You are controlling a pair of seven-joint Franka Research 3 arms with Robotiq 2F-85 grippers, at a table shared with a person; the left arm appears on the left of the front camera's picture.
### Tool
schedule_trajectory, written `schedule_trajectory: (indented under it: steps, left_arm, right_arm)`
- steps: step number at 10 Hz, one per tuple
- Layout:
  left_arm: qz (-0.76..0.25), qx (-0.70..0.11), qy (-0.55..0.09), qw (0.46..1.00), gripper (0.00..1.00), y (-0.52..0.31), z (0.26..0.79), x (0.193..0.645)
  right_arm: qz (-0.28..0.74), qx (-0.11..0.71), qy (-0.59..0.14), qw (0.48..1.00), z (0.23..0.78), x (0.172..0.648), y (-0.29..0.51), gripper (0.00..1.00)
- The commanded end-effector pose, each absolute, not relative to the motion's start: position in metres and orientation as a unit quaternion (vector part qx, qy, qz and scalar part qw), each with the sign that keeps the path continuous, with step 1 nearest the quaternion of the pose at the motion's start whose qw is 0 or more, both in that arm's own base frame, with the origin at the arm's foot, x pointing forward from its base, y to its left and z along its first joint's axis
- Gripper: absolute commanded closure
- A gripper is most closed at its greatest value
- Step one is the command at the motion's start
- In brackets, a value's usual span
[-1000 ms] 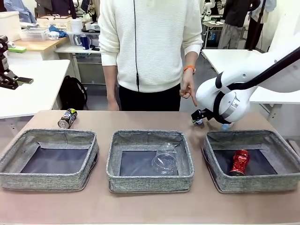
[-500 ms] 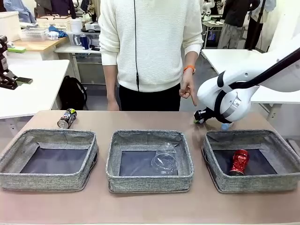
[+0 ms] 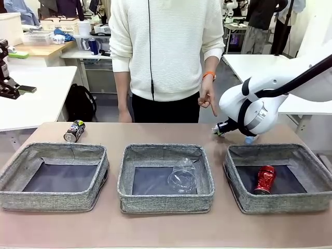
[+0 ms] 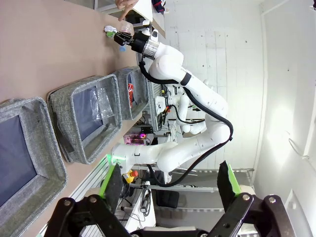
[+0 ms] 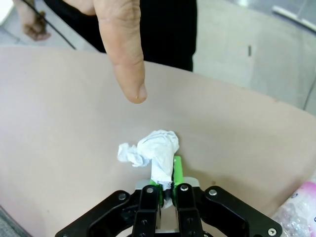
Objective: Sort the waste into the appropriate baskets.
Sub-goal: Pick up the waste item pointed out by the person.
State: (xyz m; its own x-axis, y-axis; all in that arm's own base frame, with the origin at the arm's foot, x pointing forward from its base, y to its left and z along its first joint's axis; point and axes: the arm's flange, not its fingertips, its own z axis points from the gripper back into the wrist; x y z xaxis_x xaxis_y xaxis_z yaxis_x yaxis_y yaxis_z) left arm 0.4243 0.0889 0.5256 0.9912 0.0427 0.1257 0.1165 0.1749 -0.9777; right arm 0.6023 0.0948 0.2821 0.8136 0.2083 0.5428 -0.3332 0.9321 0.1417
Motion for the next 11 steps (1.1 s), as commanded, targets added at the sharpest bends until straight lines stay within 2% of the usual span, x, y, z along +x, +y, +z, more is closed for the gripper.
schedule_trajectory:
  steps: [1,3,4,6,7,9,10,11]
  left_arm:
    - [-0.033,-0.641,-0.063,0.764,0.00,0.089,0.527,0.422]
    - [-0.033,-0.641,-0.063,0.764,0.00,0.089,0.527,0.422]
    - [-0.033,-0.641,-0.063,0.764,0.00,0.089,0.527,0.422]
    - [-0.033,-0.641,-0.063,0.764,0.00,0.089,0.527,0.422]
    - [-0.033,-0.641,-0.063,0.764,0.00,0.089,0.527,0.422]
    - [-0.033,-0.641,-0.063,0.764,0.00,0.089,0.527,0.422]
    - [-0.033,-0.641,-0.063,0.764,0.00,0.089,0.527,0.422]
    - [-0.033,-0.641,-0.063,0.764,0.00,0.089,0.527,0.422]
  right_arm:
    - [0.154,0.121,-0.281,0.939,0.276,0.596,0.089,1.00]
    - [0.138,0.123,-0.278,0.943,0.286,0.588,0.087,1.00]
    - [0.102,0.102,-0.258,0.955,0.308,0.574,0.086,1.00]
    - [0.052,0.111,-0.221,0.968,0.375,0.528,0.086,1.00]
    - [0.031,0.087,-0.192,0.977,0.409,0.493,0.092,1.00]
    - [0.053,0.078,-0.289,0.953,0.461,0.432,0.106,1.00]
    - [0.075,0.088,-0.297,0.948,0.470,0.415,0.110,1.00]
    - [0.109,0.105,-0.268,0.951,0.470,0.403,0.117,1.00]
